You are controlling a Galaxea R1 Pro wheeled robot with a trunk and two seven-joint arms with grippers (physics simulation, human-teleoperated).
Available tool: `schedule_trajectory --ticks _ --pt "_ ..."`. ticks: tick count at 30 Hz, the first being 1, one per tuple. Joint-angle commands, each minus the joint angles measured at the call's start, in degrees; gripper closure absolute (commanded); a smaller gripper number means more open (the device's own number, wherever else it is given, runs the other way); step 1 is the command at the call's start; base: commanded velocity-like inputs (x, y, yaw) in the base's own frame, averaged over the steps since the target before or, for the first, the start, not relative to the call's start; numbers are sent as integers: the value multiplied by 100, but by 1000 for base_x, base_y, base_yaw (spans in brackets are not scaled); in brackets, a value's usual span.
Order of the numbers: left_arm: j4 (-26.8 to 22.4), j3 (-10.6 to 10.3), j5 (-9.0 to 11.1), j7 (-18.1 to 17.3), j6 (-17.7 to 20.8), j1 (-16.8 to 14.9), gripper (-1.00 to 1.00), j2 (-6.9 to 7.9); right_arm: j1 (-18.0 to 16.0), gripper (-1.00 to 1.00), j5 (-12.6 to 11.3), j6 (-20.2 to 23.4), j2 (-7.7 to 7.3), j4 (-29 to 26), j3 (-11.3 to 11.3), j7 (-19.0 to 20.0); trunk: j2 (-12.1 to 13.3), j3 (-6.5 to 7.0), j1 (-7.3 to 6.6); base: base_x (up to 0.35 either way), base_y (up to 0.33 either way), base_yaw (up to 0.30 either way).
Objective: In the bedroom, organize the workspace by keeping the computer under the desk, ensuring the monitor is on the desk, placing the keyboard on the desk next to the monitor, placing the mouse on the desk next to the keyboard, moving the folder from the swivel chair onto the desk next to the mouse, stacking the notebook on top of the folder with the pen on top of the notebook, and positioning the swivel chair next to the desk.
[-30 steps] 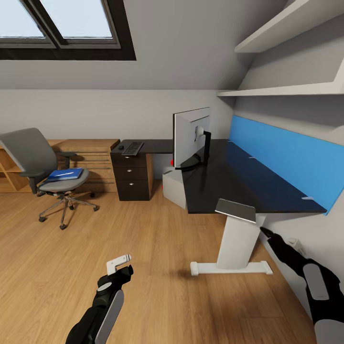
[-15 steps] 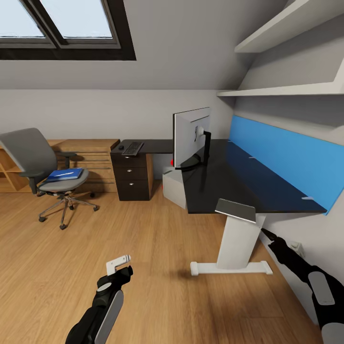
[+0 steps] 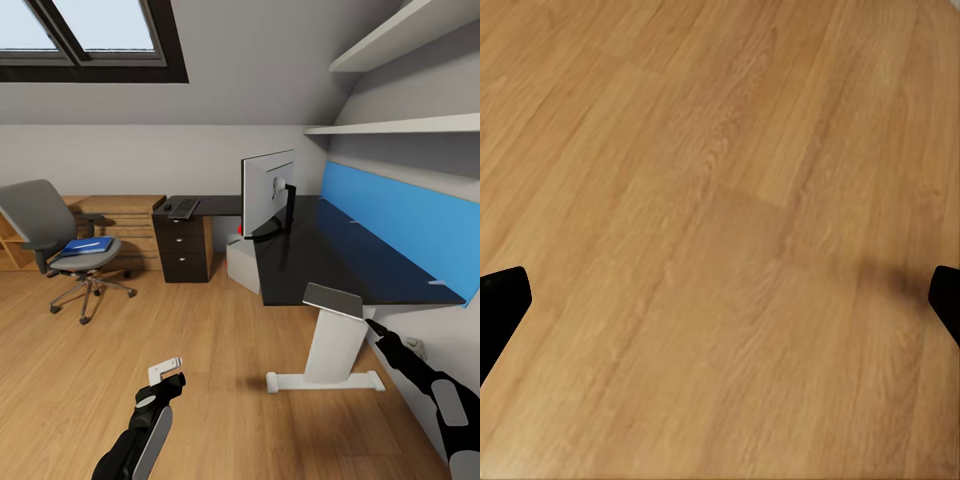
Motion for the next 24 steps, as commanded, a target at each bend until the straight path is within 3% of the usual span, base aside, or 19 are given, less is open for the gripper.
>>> schedule_trajectory --ticks 1,24 --pt "-5 -11 45 46 14 -2 -100 2 -5 -100 -27 46 2 1 -18 4 -3 -6 0 53 0 0" --pt "13 -11 45 47 5 -1 -100 2 -5 -100 -21 31 8 8 -20 -10 -3 -6 0 118 0 0"
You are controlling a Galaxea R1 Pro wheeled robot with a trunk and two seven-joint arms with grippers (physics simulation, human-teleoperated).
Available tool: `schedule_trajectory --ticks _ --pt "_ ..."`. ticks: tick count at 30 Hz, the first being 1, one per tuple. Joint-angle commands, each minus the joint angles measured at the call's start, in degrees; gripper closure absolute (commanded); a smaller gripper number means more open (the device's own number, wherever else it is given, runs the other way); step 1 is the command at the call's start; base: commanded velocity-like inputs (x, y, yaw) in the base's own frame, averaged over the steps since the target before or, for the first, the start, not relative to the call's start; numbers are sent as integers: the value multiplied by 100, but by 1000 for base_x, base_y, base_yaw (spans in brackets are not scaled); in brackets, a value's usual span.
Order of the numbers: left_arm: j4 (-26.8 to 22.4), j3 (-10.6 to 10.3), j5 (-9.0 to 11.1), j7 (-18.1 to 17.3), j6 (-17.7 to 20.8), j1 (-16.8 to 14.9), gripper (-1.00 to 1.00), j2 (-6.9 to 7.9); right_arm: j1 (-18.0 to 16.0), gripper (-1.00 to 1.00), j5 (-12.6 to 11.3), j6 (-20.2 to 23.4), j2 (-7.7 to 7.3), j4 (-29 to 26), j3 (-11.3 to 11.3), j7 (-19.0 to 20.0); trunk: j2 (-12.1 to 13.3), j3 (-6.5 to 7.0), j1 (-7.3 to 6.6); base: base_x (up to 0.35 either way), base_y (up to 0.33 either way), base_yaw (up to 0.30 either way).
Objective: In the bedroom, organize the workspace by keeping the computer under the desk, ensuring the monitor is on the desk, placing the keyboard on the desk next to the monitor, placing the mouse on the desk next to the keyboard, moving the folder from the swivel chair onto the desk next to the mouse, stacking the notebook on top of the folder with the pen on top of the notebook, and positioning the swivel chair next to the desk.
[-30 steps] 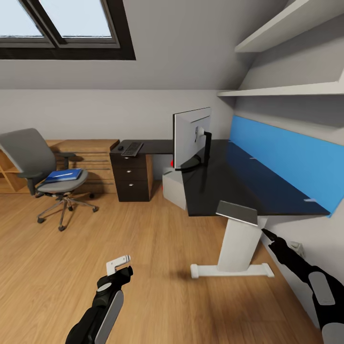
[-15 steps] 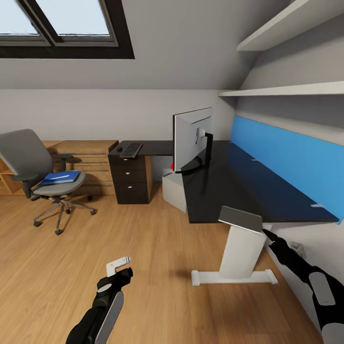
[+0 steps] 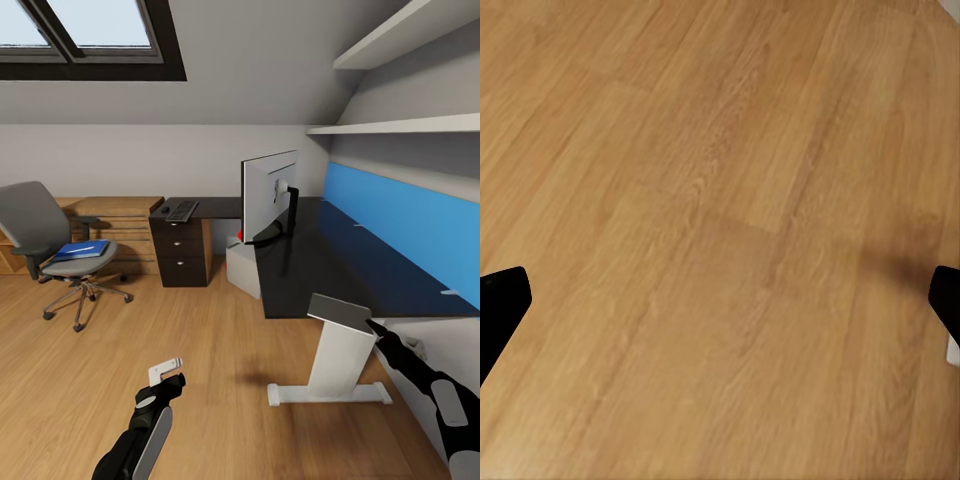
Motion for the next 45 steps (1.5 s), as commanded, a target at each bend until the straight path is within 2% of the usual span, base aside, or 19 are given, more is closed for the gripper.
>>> schedule_trajectory --ticks 1,43,44,45 --pt "-7 -11 47 46 14 -4 -100 2 -5 -100 -27 49 2 -1 -17 6 -3 -6 0 16 0 0" --pt "83 -11 47 37 14 -4 -100 2 -4 -100 -31 46 22 122 1 23 -3 -6 0 27 8 0" --pt "87 -11 47 37 14 -4 -100 2 -5 100 -31 46 22 122 1 24 -3 -6 0 0 0 0" --pt "97 -11 47 37 14 0 -100 2 -4 100 -33 47 22 122 1 27 -3 -6 0 0 0 0"
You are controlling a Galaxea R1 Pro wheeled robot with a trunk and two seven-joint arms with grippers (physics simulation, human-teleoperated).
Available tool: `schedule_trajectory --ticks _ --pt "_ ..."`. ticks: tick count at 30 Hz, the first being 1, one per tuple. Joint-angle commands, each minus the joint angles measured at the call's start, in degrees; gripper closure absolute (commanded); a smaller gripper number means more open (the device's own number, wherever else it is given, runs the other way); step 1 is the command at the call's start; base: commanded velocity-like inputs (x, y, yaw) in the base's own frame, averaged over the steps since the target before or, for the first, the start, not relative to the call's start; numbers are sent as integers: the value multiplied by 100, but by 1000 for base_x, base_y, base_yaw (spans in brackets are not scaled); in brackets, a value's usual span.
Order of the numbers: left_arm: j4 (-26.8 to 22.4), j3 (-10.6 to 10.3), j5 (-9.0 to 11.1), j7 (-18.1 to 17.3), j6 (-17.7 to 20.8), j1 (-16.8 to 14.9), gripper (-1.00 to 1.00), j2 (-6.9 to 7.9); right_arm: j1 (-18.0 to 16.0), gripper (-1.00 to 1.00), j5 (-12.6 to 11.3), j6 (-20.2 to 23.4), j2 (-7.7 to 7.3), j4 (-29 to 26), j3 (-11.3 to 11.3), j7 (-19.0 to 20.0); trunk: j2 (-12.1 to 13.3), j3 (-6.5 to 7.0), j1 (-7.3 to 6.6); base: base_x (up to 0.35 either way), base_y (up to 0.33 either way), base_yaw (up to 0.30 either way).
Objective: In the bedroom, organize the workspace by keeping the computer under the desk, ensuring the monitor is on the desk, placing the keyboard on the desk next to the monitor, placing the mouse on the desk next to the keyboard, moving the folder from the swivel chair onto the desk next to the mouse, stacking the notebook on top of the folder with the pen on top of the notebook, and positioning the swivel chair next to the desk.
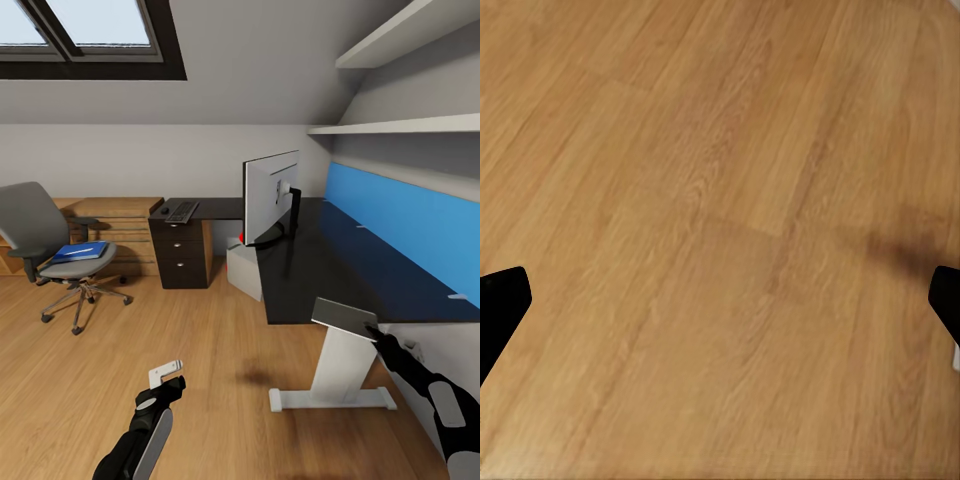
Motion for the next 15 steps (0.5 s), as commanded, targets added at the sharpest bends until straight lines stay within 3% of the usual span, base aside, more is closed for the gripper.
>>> schedule_trajectory --ticks 1,15 --pt "-7 -12 47 46 14 -4 -100 2 -6 100 -25 47 2 0 -17 11 -3 -6 -1 0 0 0" --pt "6 -12 47 43 14 -5 -100 2 -5 100 -11 44 2 -9 -17 19 -3 -6 -1 0 0 0"
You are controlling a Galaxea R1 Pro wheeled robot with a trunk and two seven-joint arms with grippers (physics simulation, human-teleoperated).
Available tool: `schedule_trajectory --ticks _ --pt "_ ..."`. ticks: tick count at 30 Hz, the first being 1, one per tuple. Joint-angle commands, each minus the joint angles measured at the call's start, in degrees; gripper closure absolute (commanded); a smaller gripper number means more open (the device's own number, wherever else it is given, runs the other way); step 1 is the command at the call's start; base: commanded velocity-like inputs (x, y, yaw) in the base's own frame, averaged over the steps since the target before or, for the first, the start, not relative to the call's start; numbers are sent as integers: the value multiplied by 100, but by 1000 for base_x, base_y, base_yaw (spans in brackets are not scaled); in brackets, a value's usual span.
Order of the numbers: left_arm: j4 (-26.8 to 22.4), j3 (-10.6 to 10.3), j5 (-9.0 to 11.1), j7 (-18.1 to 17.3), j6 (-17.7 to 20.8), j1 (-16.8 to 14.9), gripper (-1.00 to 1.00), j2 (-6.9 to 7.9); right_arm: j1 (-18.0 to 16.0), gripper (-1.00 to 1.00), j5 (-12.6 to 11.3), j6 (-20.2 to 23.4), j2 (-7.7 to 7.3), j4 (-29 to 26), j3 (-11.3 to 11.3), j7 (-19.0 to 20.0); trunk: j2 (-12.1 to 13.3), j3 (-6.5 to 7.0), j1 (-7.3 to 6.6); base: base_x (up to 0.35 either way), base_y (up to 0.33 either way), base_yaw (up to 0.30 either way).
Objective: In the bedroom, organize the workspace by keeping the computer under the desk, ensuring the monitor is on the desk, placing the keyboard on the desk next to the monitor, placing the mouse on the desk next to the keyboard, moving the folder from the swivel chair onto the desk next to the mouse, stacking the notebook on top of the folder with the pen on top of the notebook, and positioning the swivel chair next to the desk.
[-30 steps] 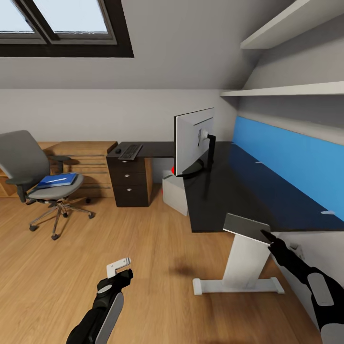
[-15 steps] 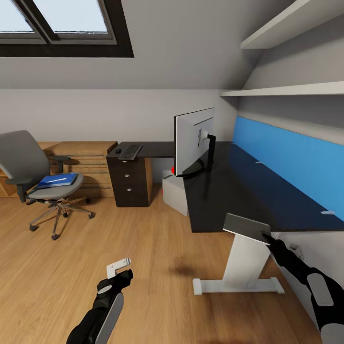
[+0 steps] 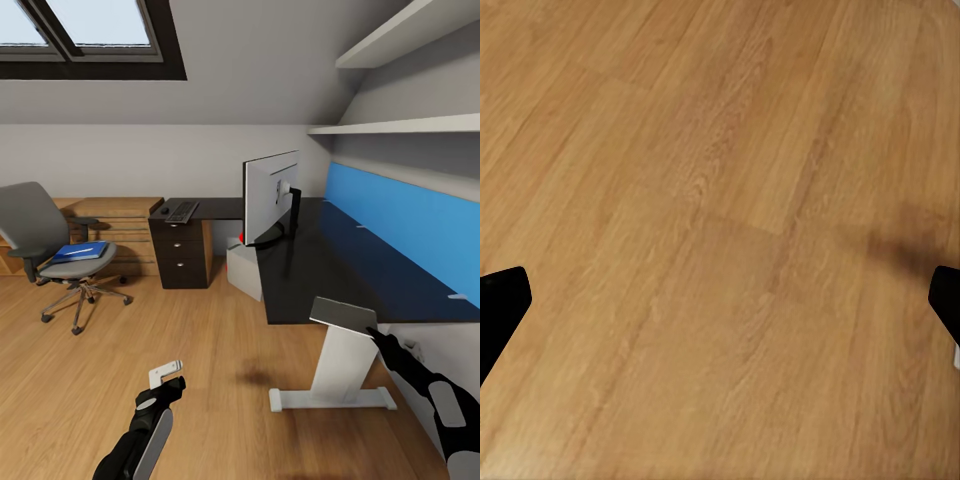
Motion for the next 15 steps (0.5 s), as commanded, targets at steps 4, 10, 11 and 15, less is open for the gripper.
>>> schedule_trajectory --ticks 4,10,11,15 --pt "-10 -12 48 47 14 -6 -100 2 -6 100 0 37 1 -8 -15 13 -3 -6 -1 0 0 0" --pt "31 -12 48 50 14 -5 -100 2 -6 100 1 39 -1 -44 -13 31 -3 -6 -1 0 0 0" --pt "75 -12 48 50 14 -5 -100 2 -6 100 1 40 0 -47 -10 34 -3 -6 -1 0 0 0" --pt "111 -12 43 49 14 -2 -100 2 -6 100 -1 40 1 -72 -7 70 -3 -6 -1 0 0 0"
